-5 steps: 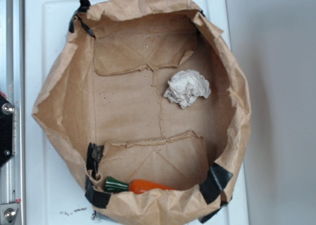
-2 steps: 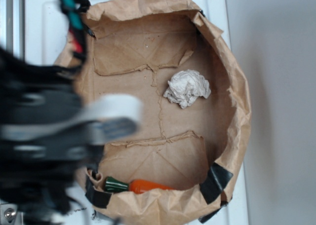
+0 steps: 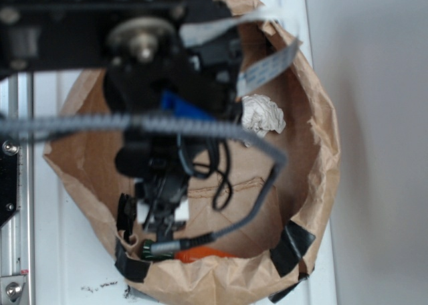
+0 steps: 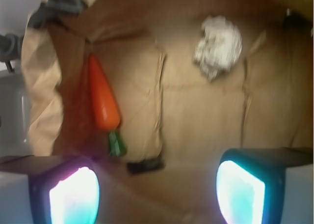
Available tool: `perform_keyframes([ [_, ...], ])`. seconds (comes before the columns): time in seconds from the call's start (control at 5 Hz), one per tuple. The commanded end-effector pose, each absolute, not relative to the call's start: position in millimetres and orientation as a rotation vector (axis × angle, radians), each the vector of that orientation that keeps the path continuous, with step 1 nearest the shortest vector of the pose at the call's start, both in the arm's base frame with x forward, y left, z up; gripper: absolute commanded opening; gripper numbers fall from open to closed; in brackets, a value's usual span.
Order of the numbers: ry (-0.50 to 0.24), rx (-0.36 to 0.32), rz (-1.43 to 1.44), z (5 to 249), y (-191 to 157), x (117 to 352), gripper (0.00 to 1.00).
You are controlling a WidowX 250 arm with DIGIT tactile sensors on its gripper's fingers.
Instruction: Grab the white paper.
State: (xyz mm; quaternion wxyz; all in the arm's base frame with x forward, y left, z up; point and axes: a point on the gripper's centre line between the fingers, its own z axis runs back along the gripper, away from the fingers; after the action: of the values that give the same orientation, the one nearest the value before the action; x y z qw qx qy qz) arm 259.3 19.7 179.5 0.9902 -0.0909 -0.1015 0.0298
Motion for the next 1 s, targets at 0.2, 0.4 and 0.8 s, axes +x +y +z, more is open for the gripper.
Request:
perform_keyframes([
  [0.2, -0.295, -0.173, 0.15, 195, 42, 296, 1.0],
  [0.4, -0.295, -0.173, 0.15, 195, 42, 296, 1.0],
  [0.8, -0.326, -0.149, 0.179, 179, 35, 313, 1.0],
])
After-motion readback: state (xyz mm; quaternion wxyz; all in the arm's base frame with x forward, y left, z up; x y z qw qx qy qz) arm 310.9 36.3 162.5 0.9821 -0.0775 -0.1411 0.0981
